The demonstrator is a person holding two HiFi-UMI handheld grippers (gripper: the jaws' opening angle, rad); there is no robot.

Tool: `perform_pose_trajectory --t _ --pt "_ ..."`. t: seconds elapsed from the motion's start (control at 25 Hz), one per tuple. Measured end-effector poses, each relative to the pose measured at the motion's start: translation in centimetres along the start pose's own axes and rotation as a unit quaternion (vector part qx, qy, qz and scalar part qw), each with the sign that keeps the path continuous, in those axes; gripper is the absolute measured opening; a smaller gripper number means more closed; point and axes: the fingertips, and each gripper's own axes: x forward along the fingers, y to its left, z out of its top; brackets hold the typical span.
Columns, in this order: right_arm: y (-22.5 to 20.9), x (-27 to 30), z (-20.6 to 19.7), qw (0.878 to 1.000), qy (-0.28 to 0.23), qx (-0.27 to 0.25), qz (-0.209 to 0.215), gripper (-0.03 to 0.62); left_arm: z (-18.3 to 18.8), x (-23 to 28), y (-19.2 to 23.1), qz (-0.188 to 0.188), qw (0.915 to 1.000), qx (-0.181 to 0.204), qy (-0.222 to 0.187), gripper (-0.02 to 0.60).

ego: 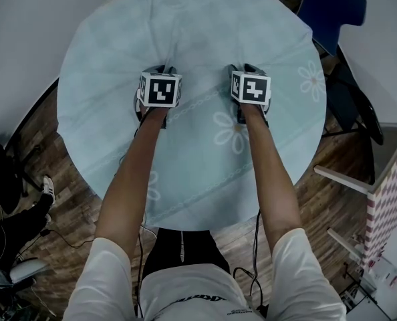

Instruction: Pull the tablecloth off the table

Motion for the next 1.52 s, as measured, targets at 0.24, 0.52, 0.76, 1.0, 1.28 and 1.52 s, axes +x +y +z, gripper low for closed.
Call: perform_pose_trajectory --t 0.24,0.52,0.76,1.0,1.28,1.52 --pt "-0.1 -0.5 -0.6 1.000 0.001 -0.015 -0.022 0.037 -0.3 -0.1 -1.1 -0.011 0.9999 0.000 0.006 0.023" --pt "0.3 -0.8 -0.8 1.000 0.002 0.007 -0.005 0.034 -0.8 -0.2 -0.7 -0.007 0.9999 -0.015 0.001 0.017" --pt "0.5 -1.7 -1.4 0.999 -0.001 0.034 0.003 0.034 -1.5 -1.0 -1.1 -0.003 0.9996 -0.028 -0.004 0.015" --pt "1.0 -3.9 -1.0 0.999 -0.017 0.037 0.006 0.034 -0.8 -3.5 -1.6 -0.004 0.9996 -0.022 -0.015 0.015" --pt "1.4 -8.5 -2.3 0.997 -0.036 0.061 0.022 0.034 -1.3 -7.9 -3.7 -0.019 0.9984 -0.037 -0.038 0.015" --pt "2.5 -12.9 -5.2 0.997 -0.034 0.063 0.035 0.034 -3.4 -12.3 -5.6 -0.034 0.9983 -0.024 -0.041 0.015"
